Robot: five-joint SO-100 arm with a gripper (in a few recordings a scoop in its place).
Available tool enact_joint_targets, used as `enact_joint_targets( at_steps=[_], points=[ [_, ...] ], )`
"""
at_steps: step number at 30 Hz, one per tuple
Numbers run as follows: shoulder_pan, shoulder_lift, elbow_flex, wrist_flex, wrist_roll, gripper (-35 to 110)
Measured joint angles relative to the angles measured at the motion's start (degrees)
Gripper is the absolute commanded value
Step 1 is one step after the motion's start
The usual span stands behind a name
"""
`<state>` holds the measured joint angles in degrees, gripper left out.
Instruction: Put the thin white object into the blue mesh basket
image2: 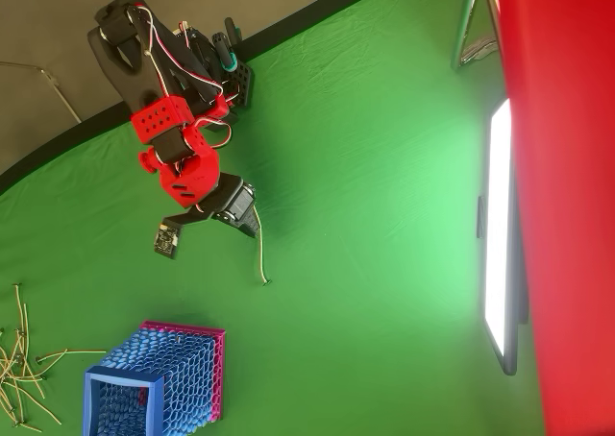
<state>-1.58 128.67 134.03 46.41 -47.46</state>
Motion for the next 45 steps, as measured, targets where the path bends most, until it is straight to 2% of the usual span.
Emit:
enact_joint_targets(
  at_steps=[10, 21, 26, 28, 35, 39, 45],
  points=[
    [0.26, -18.37, -20.3, 10.11, -10.46, 1],
    [-1.05, -30.15, -30.15, 17.23, -12.83, 1],
    [0.0, -35.24, -34.54, 21.18, -18.54, 1],
    [1.41, -37.88, -36.47, 22.06, -25.58, 1],
    [5.27, -42.19, -41.75, 24.87, -37.79, 5],
    [7.12, -44.82, -43.24, 25.31, -41.75, 12],
    [8.09, -48.08, -44.47, 25.4, -46.32, 14]
  ],
)
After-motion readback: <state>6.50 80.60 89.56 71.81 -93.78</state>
